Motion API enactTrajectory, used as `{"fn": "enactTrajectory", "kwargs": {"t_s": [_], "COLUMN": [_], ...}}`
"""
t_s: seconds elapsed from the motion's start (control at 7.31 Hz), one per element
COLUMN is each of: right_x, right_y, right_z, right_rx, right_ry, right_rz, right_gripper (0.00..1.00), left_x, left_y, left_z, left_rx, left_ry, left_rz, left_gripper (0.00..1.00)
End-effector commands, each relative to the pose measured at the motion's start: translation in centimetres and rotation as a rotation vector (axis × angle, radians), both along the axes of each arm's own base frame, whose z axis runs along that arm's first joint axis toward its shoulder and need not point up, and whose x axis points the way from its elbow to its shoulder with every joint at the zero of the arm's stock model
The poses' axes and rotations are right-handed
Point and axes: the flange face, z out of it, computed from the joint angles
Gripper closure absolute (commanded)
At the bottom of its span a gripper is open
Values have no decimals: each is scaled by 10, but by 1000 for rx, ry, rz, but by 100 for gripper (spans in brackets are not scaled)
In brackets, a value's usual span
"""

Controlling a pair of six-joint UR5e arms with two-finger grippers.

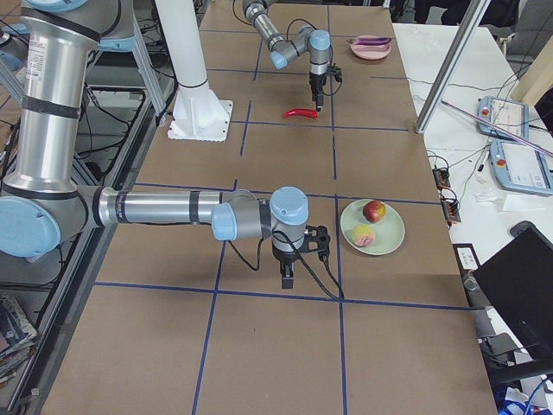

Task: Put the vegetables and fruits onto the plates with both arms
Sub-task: 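Release the pomegranate and withdraw the right arm while the left gripper reaches the chili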

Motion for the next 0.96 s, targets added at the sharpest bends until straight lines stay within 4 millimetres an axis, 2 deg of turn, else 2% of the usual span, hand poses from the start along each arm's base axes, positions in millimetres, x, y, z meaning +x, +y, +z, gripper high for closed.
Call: {"fn": "enactTrajectory", "kwargs": {"t_s": [0.0,0.14,0.41,0.55,0.68,0.82], "right_x": [0,0,0,0,0,0], "right_y": [0,0,2,2,2,1], "right_z": [0,0,1,2,1,0], "right_rx": [1,1,-2,-3,-2,0], "right_ry": [0,1,2,2,2,1], "right_rz": [0,0,0,0,0,1], "right_gripper": [0,0,0,0,0,0], "left_x": [22,34,33,24,-10,-67], "left_y": [35,50,51,51,59,35], "left_z": [-3,0,1,-10,-20,-16], "left_rx": [14,18,17,20,8,0], "left_ry": [-39,-46,-47,-38,-55,-57], "left_rz": [24,44,44,40,30,-38], "left_gripper": [30,36,60,93,98,98]}}
